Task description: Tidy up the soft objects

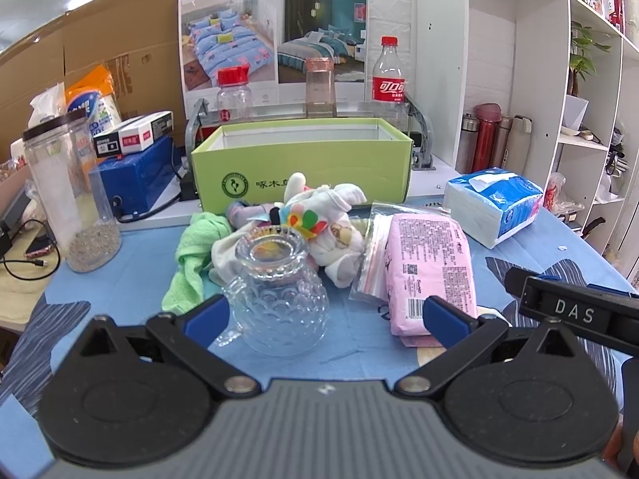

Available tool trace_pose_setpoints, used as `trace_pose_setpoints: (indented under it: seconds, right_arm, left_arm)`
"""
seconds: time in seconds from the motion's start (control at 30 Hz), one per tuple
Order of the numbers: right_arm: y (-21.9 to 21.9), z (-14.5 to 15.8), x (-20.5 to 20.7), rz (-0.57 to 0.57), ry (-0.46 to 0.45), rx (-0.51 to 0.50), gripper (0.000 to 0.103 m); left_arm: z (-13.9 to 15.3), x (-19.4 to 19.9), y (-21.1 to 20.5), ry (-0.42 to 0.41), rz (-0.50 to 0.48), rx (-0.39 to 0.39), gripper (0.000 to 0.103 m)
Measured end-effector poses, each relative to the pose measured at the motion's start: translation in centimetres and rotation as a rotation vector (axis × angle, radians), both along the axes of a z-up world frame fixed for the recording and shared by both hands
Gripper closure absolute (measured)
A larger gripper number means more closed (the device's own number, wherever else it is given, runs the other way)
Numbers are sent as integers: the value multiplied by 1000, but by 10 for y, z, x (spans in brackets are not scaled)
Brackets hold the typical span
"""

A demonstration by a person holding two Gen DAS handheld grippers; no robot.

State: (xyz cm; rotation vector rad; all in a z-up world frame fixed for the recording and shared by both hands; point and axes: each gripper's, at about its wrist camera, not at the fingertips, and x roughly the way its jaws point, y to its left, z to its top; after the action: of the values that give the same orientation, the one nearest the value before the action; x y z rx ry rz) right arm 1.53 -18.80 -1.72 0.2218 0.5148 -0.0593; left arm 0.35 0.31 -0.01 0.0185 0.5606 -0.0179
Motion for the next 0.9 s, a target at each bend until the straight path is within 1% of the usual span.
trace_pose_setpoints:
  seconds: [0.33, 0.67, 0.9]
  right_arm:
    - [1, -4, 4, 0, 13, -3, 28]
    - [9, -10, 29, 7, 50, -2, 28]
    - [17, -5, 42, 18, 49, -11, 28]
  left_arm:
    - [-1, 6, 5, 6, -4, -6, 0]
    - [3, 31, 24, 25, 25, -22, 0]
    - [12, 40, 36, 18, 45, -42, 0]
